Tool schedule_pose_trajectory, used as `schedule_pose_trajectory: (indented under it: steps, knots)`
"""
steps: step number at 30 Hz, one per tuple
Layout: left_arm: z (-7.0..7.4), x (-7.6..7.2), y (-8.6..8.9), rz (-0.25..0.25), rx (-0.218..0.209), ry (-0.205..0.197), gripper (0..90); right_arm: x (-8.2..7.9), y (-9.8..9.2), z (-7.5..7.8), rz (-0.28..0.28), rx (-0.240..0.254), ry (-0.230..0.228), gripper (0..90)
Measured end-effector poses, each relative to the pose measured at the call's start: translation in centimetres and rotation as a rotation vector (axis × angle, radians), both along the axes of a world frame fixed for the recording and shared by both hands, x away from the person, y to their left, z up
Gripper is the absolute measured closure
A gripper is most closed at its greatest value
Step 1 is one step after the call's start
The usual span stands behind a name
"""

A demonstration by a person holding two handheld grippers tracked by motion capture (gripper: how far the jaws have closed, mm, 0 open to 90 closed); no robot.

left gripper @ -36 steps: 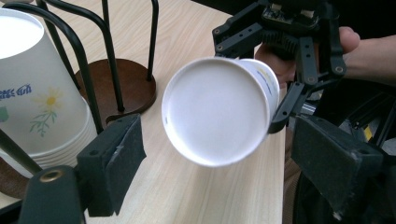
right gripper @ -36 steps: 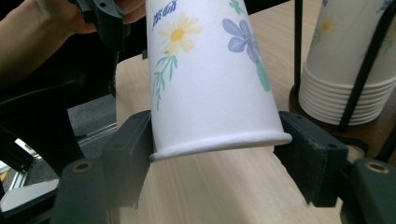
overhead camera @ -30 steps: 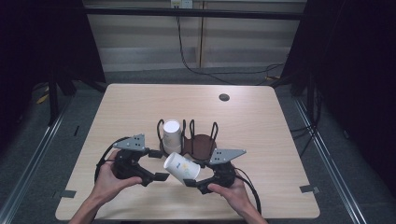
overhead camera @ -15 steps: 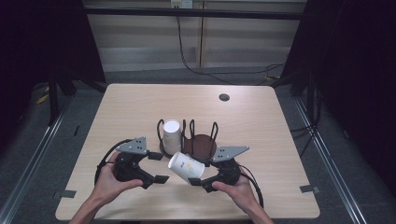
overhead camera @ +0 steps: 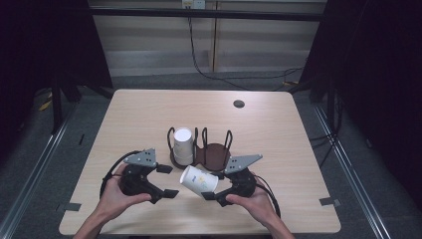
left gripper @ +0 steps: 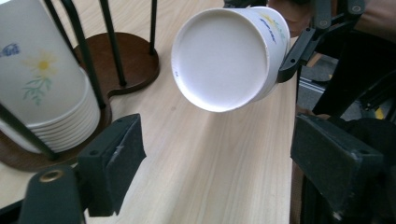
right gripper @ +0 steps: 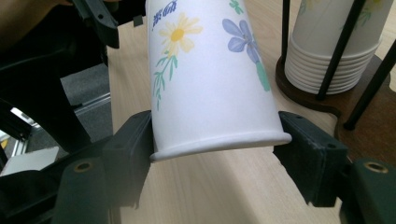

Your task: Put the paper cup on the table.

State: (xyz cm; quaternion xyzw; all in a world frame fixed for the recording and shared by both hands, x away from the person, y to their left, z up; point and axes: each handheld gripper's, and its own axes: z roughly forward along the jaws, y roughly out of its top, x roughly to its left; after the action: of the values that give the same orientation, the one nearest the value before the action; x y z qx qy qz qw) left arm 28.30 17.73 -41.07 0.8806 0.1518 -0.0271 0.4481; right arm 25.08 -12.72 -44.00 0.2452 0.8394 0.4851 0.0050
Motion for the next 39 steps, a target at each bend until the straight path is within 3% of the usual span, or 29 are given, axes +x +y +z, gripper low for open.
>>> schedule_pose_trajectory:
  steps: [10,13,16,23,34,39]
  knots:
    - [-0.1,0.1,0.0,-0.016,0.016,0.016,17.2,0.6,0.2,0.8,0.041,-0.054,0.01,29.6]
    - [-0.1,0.1,-0.1,-0.013,0.021,0.013,16.6,0.8,0.3,0.9,0.052,-0.09,0.018,29.6]
    - [0.0,-0.2,-0.2,-0.019,0.032,-0.022,18.3,0.8,0.5,0.9,0.062,-0.11,0.02,29.7]
    - [-0.3,-0.4,-0.8,-0.037,0.05,-0.012,17.2,1.0,1.1,0.5,0.091,-0.167,0.034,29.7]
    - [-1.0,-0.6,-1.8,-0.058,0.102,-0.01,19.1,1.4,1.2,0.9,0.112,-0.21,0.025,29.7]
    - [-0.9,-0.5,-1.9,-0.057,0.087,-0.008,17.7,1.6,1.0,1.6,0.112,-0.217,0.014,29.7]
